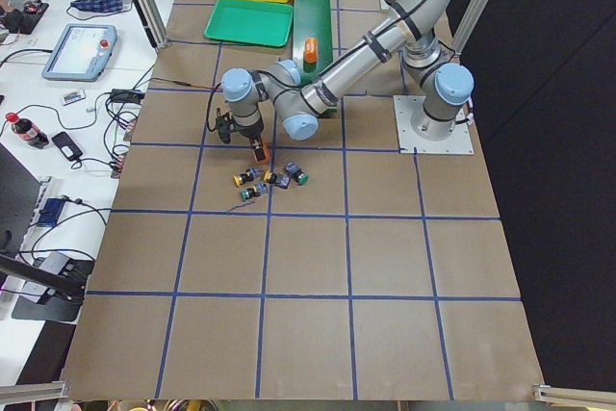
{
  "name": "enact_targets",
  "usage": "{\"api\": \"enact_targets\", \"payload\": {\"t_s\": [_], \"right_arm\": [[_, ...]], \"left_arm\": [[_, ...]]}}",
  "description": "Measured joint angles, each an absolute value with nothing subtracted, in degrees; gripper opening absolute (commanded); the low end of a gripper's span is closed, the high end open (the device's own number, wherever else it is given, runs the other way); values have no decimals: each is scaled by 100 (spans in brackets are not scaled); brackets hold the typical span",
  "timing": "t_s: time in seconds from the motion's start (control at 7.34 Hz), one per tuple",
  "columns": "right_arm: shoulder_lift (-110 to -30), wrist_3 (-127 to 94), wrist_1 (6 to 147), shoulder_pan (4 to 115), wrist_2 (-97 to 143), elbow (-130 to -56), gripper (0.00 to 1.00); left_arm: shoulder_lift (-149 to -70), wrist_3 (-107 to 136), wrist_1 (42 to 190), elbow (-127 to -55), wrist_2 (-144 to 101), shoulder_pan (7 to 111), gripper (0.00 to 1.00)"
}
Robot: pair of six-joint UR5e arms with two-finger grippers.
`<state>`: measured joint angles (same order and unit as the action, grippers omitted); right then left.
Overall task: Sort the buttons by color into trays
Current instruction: 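Place the second orange cell on the conveyor belt and open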
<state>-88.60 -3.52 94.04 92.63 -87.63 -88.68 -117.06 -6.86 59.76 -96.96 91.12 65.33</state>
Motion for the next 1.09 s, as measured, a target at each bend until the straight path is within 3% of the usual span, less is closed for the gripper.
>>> {"api": "enact_targets", "payload": {"t_s": [0.82, 1.09], "right_arm": [[-8868, -352, 9404, 9264, -8763, -8868, 100], [-8868, -352, 9404, 9264, -8763, -8868, 100]], "left_arm": [[-9935, -722, 8303, -9950, 9192, 7844, 0], [-9878, -723, 8358, -10374, 9210, 8062, 0]]}}
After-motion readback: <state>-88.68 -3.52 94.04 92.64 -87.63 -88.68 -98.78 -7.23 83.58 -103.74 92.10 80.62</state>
